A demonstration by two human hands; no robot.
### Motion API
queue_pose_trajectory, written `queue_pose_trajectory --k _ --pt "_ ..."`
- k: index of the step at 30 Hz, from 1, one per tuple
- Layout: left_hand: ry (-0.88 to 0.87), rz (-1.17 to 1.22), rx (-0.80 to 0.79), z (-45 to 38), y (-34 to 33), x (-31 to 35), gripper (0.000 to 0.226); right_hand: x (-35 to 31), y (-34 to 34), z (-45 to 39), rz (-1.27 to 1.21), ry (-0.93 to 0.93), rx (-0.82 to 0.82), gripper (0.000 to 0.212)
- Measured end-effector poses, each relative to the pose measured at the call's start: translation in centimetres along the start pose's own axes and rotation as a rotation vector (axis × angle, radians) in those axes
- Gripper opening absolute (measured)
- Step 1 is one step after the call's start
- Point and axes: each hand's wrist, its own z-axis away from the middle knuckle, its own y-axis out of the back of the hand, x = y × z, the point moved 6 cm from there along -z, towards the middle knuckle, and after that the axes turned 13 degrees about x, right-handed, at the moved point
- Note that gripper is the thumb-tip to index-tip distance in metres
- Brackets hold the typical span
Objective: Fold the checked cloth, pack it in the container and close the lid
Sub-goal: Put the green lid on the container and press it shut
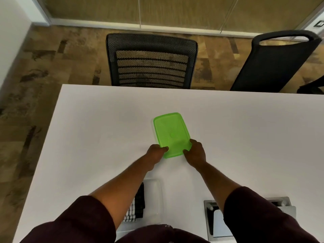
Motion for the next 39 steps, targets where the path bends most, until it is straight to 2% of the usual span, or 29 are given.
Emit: queue_pose_trajectory --k 4,6,11,19,24,27,30,36,39 --pt "-0.009 0.035 0.026 -0.1 0.1 0.3 0.029 0.0 0.8 -0.3 -0.054 -0.048 0.068 0.058" --pt "-0.034 0.005 0.058 0.2 0.4 0.7 0.027 0.1 1.5 0.0 -0.088 -0.077 0.123 0.052" --pt "-0.042 0.031 0.089 1.6 2.2 1.1 0.035 0.1 2.4 1.2 -0.165 -0.067 0.196 0.05" --pt "-0.077 0.421 0.042 4.7 6.1 2.7 0.036 -1.5 3.3 4.9 -0.378 0.053 0.348 0.031" --pt "-0.055 0.534 0.02 5.7 8.4 2.0 0.047 -3.0 4.3 7.9 -0.58 0.156 0.463 0.03" --pt "-0.031 0.624 0.002 6.2 9.7 1.1 0.058 -3.9 4.5 9.4 -0.66 0.194 0.469 0.027" --pt "0.016 0.755 -0.067 7.0 10.6 0.2 0.073 -4.8 4.7 10.8 -0.641 0.288 0.473 0.028" --pt "0.046 1.035 -0.177 9.3 12.4 -1.7 0.057 -5.8 3.4 13.9 -0.504 0.432 0.412 0.036" --pt "0.053 1.097 -0.217 10.2 12.9 -2.4 0.065 -5.6 3.0 15.0 -0.457 0.461 0.407 0.038"
